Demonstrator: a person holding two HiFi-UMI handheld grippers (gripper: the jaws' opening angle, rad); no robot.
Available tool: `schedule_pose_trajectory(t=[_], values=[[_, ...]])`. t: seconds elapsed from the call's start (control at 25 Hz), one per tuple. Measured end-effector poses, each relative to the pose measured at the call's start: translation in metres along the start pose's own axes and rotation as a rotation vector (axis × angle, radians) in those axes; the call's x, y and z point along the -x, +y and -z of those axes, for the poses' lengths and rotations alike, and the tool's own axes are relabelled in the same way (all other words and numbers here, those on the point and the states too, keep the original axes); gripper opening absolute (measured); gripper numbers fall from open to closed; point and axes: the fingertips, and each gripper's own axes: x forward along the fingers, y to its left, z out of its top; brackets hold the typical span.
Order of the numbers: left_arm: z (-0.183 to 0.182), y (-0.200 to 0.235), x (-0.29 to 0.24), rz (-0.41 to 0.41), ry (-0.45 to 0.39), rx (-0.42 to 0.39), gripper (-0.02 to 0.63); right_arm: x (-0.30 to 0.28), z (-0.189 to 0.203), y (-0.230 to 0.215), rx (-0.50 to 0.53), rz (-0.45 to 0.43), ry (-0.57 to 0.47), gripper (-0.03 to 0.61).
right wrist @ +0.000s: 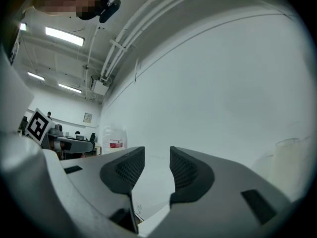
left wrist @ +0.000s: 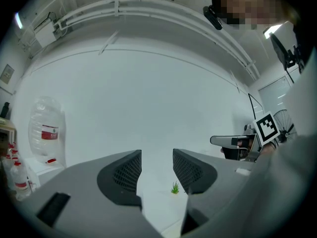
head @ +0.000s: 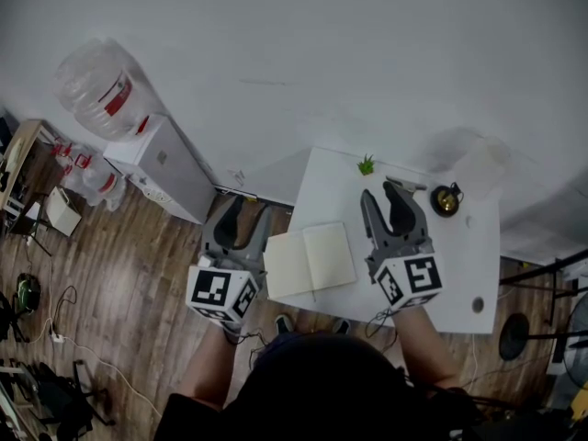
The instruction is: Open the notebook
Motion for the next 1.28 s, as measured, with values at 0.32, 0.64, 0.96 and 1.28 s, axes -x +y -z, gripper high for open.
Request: schedule_pose_trajectory(t=[0.32, 0.64, 0.96, 1.28], values=[[0.004, 0.003, -0.003, 0.002, 0.011, 0.006, 0.195, -0.001, 0.0, 0.0, -0.006, 0.008, -0.006, 0.156], [0.012, 0.006, -0.005, 0.007, 0.029, 0.017, 0.195, 0.0, 0.004, -0.001, -0.016, 0.023, 0.005, 0.152], [0.015, 0.01, -0.008, 0.017, 0.037, 0.013, 0.195, -0.002, 0.006, -0.002, -0.027, 0.038, 0.002, 0.149], [0.018, 0.015, -0.011, 0.035, 0.045, 0.018, 0.195, -0.003, 0.008, 0.0, -0.031, 0.058, 0.005, 0.143]])
